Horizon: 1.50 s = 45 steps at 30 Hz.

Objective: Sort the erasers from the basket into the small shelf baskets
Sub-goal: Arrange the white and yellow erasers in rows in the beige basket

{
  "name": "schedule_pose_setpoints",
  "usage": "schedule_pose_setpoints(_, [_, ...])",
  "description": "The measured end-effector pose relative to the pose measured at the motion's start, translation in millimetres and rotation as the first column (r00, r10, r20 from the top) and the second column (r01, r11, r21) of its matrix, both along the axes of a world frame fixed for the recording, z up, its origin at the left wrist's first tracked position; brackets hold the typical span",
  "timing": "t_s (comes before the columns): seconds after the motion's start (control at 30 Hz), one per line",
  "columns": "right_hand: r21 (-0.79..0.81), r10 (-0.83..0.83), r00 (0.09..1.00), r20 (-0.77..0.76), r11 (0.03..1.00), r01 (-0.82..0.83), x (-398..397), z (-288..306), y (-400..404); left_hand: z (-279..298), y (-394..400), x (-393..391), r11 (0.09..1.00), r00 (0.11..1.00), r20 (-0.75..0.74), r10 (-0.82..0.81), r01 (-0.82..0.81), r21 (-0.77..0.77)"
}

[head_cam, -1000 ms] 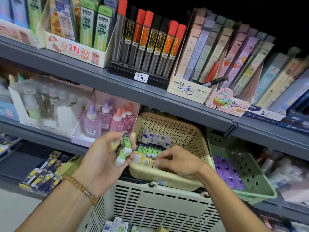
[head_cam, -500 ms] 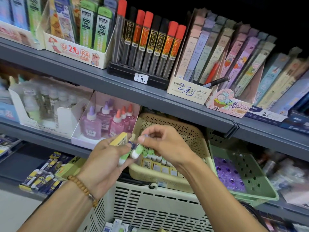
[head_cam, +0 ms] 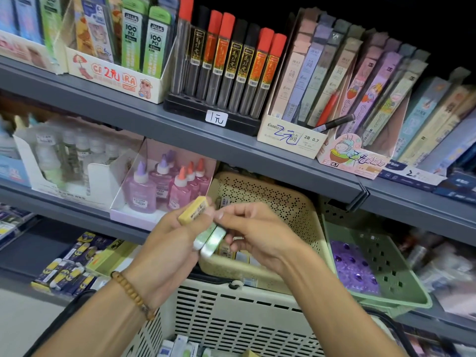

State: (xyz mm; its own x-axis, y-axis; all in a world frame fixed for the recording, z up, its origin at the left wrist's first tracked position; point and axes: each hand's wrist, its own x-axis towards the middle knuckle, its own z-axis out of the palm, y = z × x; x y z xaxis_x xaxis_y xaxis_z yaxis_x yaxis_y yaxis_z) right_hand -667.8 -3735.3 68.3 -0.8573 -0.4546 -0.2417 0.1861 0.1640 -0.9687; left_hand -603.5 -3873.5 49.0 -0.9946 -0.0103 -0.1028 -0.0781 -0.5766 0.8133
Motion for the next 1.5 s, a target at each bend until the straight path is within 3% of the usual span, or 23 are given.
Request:
schedule_pose_setpoints(0.17, [0.091, -0.300, 0.952, -0.058, 0.948, 0.304, -51.9, -0.5, 35.9, -2.8, -9.4, -1.8, 0.933, 0.966, 0.062, 0.252, -0.225, -0.281])
schedule_pose_setpoints(0.27, [0.354, -0.188, 0.978, -0.086, 0.912, 0.206, -74.2, -14.6, 44.0, -3.4, -18.1, -5.7, 0.923, 0.935, 0.127, 0.330, -0.291, -0.252])
schedule_pose_setpoints(0.33, [0.442, -0.122, 0.990, -0.064, 0.886, 0.138, -84.6, -25.3, 39.5, -4.2, -19.9, -7.3, 0.916, 0.931, 0.141, 0.336, -0.288, -0.278])
schedule_pose_setpoints(0.43, [0.441, -0.054, 0.998, -0.020, 0.896, 0.058, -94.9, -37.9, 24.3, -9.0, -18.0, -7.0, 0.889, 0.929, 0.113, 0.351, -0.293, -0.351])
schedule_pose_setpoints(0.6, [0.441, -0.020, 1.000, 0.012, 0.897, 0.013, -100.1, -54.0, 0.9, -12.9, -19.3, -8.3, 0.893, 0.929, 0.120, 0.351, -0.293, -0.342])
schedule_pose_setpoints(0.73, [0.501, 0.004, 0.995, -0.103, 0.864, 0.048, -98.1, -54.9, -2.8, -12.2, -16.5, -8.9, 0.909, 0.950, 0.117, 0.291, -0.236, -0.345])
schedule_pose_setpoints(0.83, [0.508, -0.051, 0.973, -0.225, 0.846, 0.161, -89.7, -44.2, -1.3, -12.1, -14.5, -7.9, 0.909, 0.963, 0.096, 0.253, -0.203, -0.364])
schedule_pose_setpoints(0.93, [0.337, -0.079, 0.959, -0.272, 0.926, 0.172, -66.9, -27.3, 1.6, -13.1, -13.0, -7.9, 0.908, 0.968, 0.083, 0.236, -0.189, -0.375])
schedule_pose_setpoints(1.03, [0.095, 0.121, 0.978, -0.170, 0.990, -0.106, -34.0, -14.6, 0.0, -14.8, -10.4, -8.3, 0.916, 0.972, 0.087, 0.217, -0.172, -0.361])
schedule_pose_setpoints(1.1, [0.049, 0.176, 0.973, -0.150, 0.984, -0.171, -23.1, -12.2, -1.2, -16.7, -7.7, -8.1, 0.917, 0.977, 0.087, 0.193, -0.148, -0.371])
schedule_pose_setpoints(1.3, [0.192, -0.118, 0.975, -0.188, 0.969, 0.154, -38.5, -7.7, 25.6, -19.2, -6.9, -10.2, 0.856, 0.958, 0.045, 0.282, -0.231, -0.462])
schedule_pose_setpoints(1.5, [0.474, -0.043, 0.985, -0.169, 0.873, 0.119, -30.4, -17.8, 71.7, -20.2, -7.5, -10.7, 0.806, 0.954, -0.003, 0.298, -0.254, -0.534])
